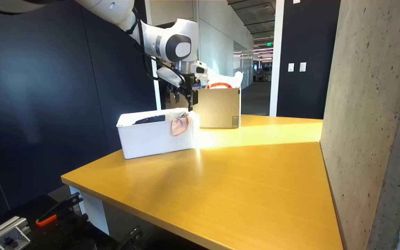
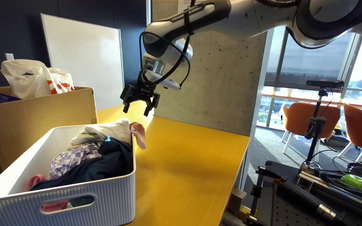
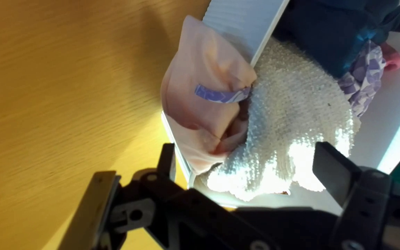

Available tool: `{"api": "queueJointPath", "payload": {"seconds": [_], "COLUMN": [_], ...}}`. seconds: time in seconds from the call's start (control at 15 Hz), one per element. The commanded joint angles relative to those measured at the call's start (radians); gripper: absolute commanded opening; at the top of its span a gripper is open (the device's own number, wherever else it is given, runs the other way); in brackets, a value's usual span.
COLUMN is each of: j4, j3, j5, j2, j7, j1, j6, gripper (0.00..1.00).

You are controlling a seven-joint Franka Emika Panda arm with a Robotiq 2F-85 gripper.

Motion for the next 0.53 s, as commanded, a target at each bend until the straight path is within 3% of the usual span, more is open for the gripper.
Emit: {"api": "queueJointPath", "payload": {"seconds": [0.0,0.47], "j4": [0.135,0.26], "j3": [0.013,0.021], "j5": [0.016,-0.001], "j2": [0.096,0.187], "j7": [-0.011,-0.01], "j1": [0.0,0.031], "j6": [-0.057,-0.091], "gripper": [1.0,1.0]}}
